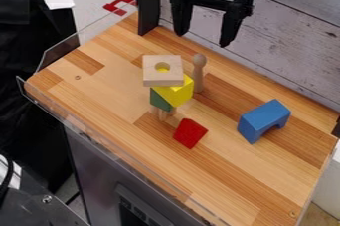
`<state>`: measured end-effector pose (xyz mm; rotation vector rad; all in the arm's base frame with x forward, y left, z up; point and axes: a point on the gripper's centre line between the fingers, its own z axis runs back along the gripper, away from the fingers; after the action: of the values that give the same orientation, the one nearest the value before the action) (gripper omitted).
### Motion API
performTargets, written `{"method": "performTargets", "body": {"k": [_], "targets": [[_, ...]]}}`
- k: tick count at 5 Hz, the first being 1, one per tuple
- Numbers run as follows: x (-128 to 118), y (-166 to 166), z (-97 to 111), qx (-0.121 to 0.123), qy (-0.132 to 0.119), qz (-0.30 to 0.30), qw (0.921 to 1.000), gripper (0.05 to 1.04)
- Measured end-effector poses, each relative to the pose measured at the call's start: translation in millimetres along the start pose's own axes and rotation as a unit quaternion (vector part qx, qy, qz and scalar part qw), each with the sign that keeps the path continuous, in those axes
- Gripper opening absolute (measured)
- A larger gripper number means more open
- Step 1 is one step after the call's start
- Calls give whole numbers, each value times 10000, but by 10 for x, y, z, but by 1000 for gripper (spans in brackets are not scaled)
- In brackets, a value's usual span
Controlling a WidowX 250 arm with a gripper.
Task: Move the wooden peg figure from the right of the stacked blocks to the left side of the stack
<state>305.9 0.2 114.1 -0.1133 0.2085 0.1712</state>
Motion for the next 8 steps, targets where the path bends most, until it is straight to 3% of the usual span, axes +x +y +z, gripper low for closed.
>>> {"method": "performTargets", "body": {"k": [2, 3, 4, 5, 6, 8], "targets": [[-10, -41, -4, -124, 264, 55, 9996, 998], [362, 148, -408, -18, 543, 92, 9985, 998], [525, 248, -536, -97, 467, 240, 9986, 998], [652, 259, -610, -68, 115, 465, 9988, 998], [647, 251, -637, -45, 132, 490, 9987, 998], [451, 254, -762, 22, 445, 526, 9976, 998]]}}
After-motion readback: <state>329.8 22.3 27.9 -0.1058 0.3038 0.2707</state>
